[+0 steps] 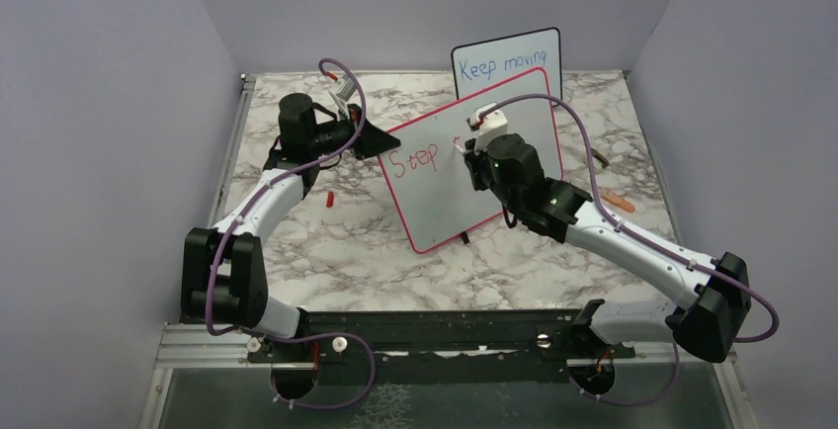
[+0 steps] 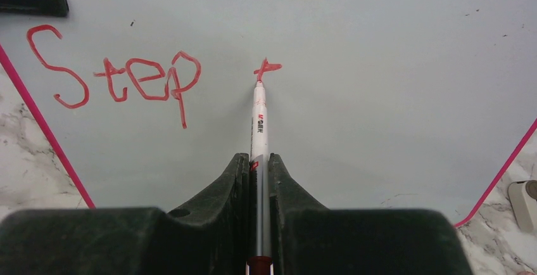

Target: Write a sentence on the whiteboard

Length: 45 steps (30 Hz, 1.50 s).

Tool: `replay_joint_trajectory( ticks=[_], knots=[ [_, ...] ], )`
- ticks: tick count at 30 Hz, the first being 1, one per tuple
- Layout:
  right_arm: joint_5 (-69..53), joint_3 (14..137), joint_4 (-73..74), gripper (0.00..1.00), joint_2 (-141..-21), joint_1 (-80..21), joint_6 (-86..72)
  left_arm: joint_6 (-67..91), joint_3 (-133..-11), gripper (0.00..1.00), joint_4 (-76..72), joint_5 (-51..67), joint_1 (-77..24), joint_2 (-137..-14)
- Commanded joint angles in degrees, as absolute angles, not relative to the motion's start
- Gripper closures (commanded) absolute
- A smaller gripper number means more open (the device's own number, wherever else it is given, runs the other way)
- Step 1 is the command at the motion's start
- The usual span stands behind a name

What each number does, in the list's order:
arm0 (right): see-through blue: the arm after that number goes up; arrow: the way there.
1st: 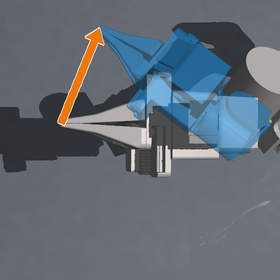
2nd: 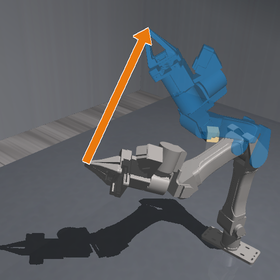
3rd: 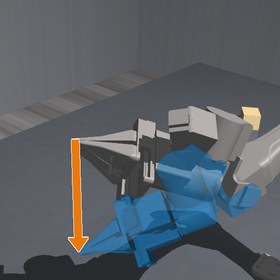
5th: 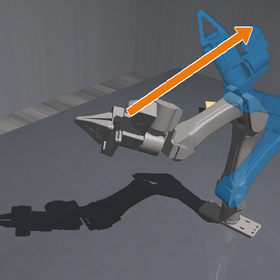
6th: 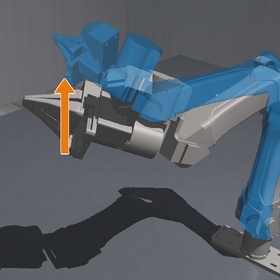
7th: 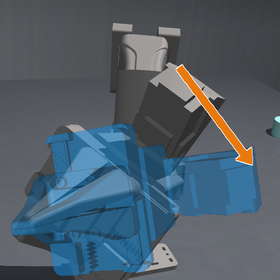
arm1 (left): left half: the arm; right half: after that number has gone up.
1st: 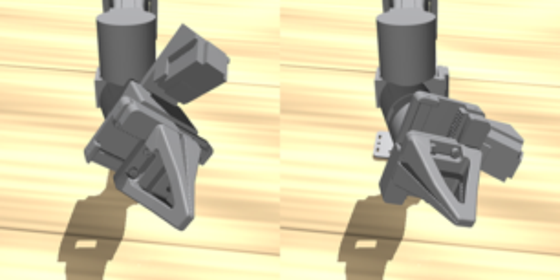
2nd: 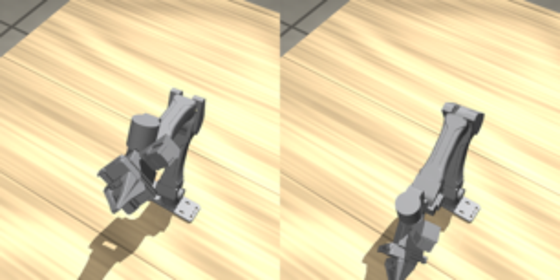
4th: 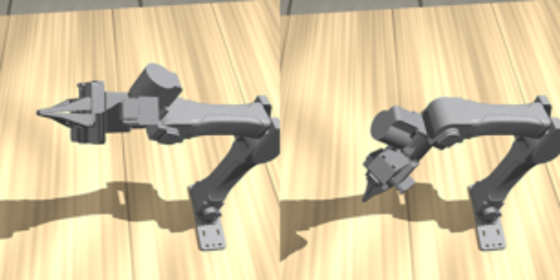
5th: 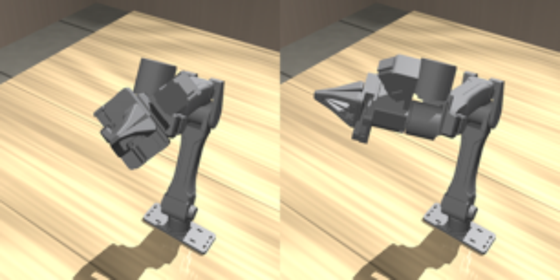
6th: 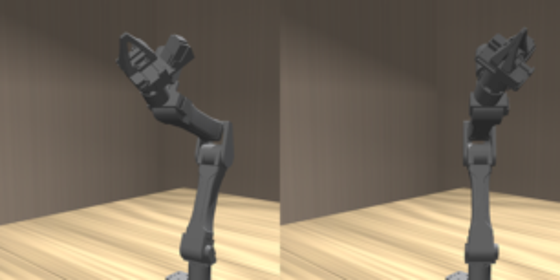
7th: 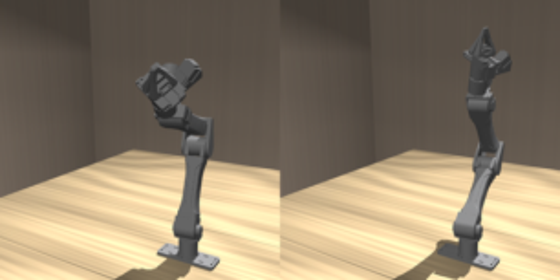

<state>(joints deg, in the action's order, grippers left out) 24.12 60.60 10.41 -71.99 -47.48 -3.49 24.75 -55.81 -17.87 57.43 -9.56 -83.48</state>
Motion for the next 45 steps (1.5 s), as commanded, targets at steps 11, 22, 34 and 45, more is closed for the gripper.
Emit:
replay_joint_trajectory(
  ticks=[11,22,34,45],
  knots=[
    [25.63,58.89,13.37,1.0,-70.68,-47.11,-3.9,21.24,-55.2,1.0,-12.74,58.53,-10.72,-84.91],
    [28.04,59.11,8.87,1.0,-70.45,-46.96,-3.2,21.26,-55.2,1.0,-12.74,58.65,-10.72,-84.9],
    [29.11,58.7,4.79,1.0,-69.26,-46.86,-2.32,21.27,-55.2,1.0,-12.74,58.62,-10.72,-84.81],
    [27.65,59.25,4.29,0.99,-71.53,-46.1,-2.61,21.18,-55.27,1.0,-12.66,58.67,-10.72,-84.81]
  ],
)
